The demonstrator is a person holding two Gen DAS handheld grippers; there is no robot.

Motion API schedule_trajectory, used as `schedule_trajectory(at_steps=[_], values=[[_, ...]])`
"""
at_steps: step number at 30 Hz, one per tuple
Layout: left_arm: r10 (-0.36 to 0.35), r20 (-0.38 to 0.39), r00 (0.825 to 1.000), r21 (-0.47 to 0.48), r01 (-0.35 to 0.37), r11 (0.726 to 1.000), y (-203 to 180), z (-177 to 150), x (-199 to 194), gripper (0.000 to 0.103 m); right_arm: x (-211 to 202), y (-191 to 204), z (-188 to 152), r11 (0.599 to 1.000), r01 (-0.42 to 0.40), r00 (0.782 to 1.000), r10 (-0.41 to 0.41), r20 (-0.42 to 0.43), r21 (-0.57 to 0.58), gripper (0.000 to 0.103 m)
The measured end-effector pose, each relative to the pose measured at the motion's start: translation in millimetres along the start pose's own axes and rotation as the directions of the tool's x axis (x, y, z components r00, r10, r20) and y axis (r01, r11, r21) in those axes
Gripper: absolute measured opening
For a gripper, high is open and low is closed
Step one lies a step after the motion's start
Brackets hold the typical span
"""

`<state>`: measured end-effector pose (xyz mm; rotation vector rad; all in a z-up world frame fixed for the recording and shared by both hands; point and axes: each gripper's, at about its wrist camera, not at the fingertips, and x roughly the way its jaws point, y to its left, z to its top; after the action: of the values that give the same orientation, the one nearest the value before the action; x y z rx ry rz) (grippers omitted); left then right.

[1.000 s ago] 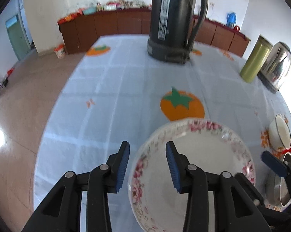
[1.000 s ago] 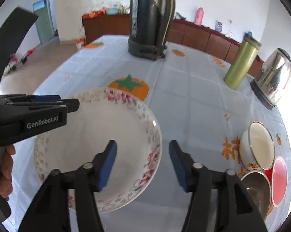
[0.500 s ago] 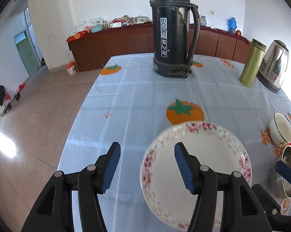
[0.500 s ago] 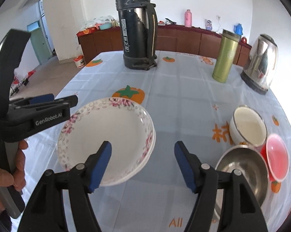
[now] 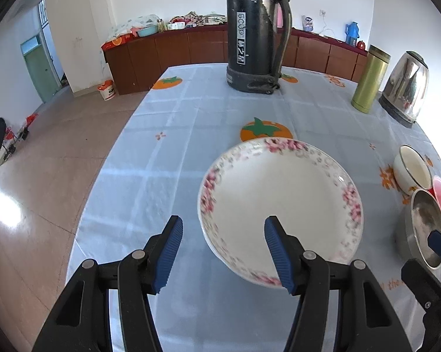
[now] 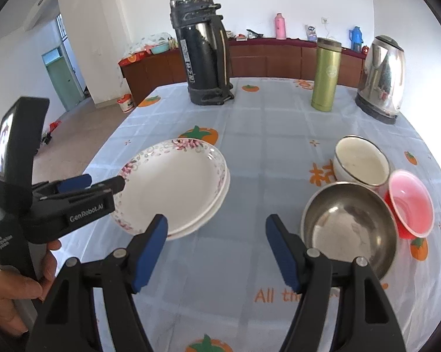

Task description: Organize plates and bowls

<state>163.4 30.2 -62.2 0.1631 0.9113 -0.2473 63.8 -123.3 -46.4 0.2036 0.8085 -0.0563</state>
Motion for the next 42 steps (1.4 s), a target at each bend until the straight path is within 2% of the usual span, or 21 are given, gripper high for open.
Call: schedule_trajectory(at_steps=[9,20,26,34,42], values=[[-0.013,-0.001,1.0,0.018,0.013,1.0,-25.7,-20.7,-16.8,0.061,-21.5,-26.4,-17.0,0.999,-0.007,1.0,0.006,0.013,0.037,0.071],[-0.015,-0.007,1.0,-0.013,0.014,1.0,-39.8,-59.2,-21.6,0.061,-52.6,-63.9,-45.6,0.998,0.036,0.992,-0.041,0.116,0.048,0.071],[0.001,0.001,1.0,-0.046,0.0,0.999,-43.7,-79.2,-31.5,0.061,-67.2,-68.7,-56.8,0.999,0.036,0.986,-0.037,0.161,0.015,0.071],[-0.001,0.05,0.999,-0.033,0.002,0.999,-65.5,-69.0,-49.9,0.061,-86.8,-84.1,-55.4,0.999,0.04,0.98,-0.041,0.194,0.009,0.073],[0.018,0.02,1.0,-0.052,-0.016,0.999,-76.4,-58.5,-53.7,0.061,-86.3,-98.0,-35.8,1.0,0.009,0.985,-0.012,0.174,0.014,0.073]])
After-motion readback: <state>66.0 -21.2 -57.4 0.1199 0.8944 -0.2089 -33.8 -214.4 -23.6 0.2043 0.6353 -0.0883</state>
